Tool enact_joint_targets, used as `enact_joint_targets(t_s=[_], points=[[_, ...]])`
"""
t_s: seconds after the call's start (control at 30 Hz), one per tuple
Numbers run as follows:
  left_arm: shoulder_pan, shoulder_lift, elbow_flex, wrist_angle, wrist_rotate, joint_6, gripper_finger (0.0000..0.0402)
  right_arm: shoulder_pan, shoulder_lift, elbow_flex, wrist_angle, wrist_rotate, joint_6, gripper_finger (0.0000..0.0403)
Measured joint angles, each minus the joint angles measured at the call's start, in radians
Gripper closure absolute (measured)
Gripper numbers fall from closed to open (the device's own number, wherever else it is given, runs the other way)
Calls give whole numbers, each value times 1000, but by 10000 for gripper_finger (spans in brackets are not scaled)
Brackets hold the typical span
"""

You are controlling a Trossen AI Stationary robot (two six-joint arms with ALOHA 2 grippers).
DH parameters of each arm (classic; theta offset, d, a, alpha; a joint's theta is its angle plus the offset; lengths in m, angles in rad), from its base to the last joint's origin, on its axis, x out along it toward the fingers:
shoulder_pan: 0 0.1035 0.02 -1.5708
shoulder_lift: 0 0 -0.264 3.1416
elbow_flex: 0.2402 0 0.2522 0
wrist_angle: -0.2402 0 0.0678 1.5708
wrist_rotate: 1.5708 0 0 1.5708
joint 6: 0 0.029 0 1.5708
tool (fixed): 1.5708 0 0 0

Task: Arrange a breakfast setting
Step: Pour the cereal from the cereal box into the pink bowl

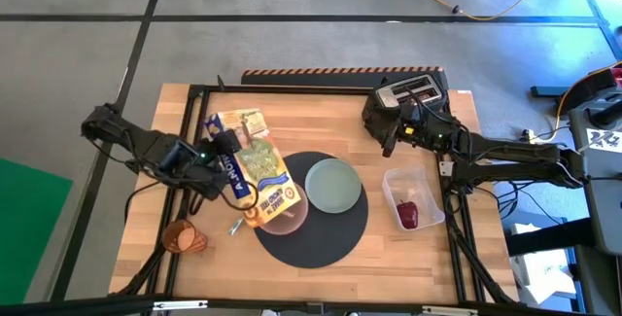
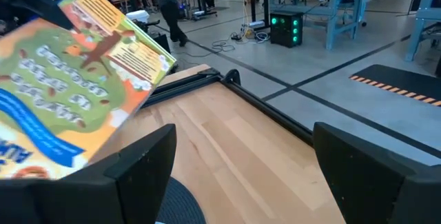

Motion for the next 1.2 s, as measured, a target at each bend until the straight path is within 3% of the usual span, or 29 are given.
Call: enact_joint_targets(t_s=[0.17,0.8,1.2], points=[[-34,25,69,2,-1,15,223,0,0,0,-1,0,0,75],[-54,35,71,1,-52,102,223,0,0,0,-16,-3,0,75],[-35,36,-23,1,-95,129,223,0,0,0,-16,-4,0,75]])
